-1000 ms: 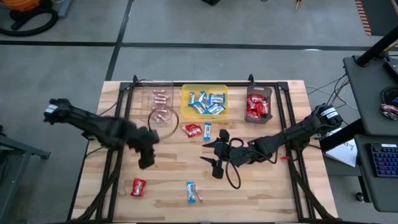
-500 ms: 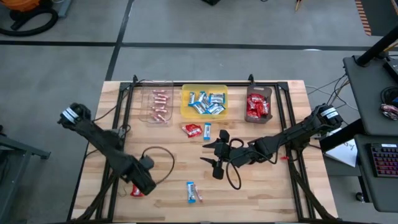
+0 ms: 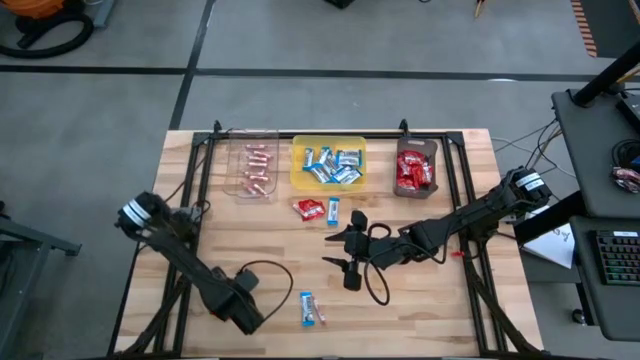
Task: Sort candy
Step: Put the red candy into the black bin
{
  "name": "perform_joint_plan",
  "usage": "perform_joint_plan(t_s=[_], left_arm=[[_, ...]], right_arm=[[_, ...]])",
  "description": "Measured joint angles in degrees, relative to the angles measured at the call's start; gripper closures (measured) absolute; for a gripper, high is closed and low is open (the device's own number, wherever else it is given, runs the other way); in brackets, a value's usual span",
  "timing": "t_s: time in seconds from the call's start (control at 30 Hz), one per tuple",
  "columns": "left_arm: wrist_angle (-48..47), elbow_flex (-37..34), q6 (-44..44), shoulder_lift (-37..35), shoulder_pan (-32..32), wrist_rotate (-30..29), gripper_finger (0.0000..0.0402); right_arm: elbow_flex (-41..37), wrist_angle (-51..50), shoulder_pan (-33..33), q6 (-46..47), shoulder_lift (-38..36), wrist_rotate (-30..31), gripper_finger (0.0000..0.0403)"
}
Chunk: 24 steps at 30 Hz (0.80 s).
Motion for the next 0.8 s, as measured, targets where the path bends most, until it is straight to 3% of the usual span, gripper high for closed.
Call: perform_joint_plan(t_s=[0.17,0.37,0.57,0.8], left_arm=[[0.0,0.3,1.0,4.0,0.0,0.1,0.0197],[-0.1,0.5,1.2,4.5,-0.5,-0.6,0.0211],[-0.8,0.4,1.5,4.3,-1.2,-1.5,0.0263],[-1.4,0.2,6.1,4.4,-1.2,-1.5,0.0358]], right_arm=[[0.0,0.0,0.0,-0.5,0.0,0.0,0.0179],[0.1,0.1,0.0,-0.4,0.0,0.0,0.0179],[0.1,0.2,0.0,0.1,0.0,0.0,0.0179],[0.0,0.2,0.0,1.1,0.0,0.0,0.0179]])
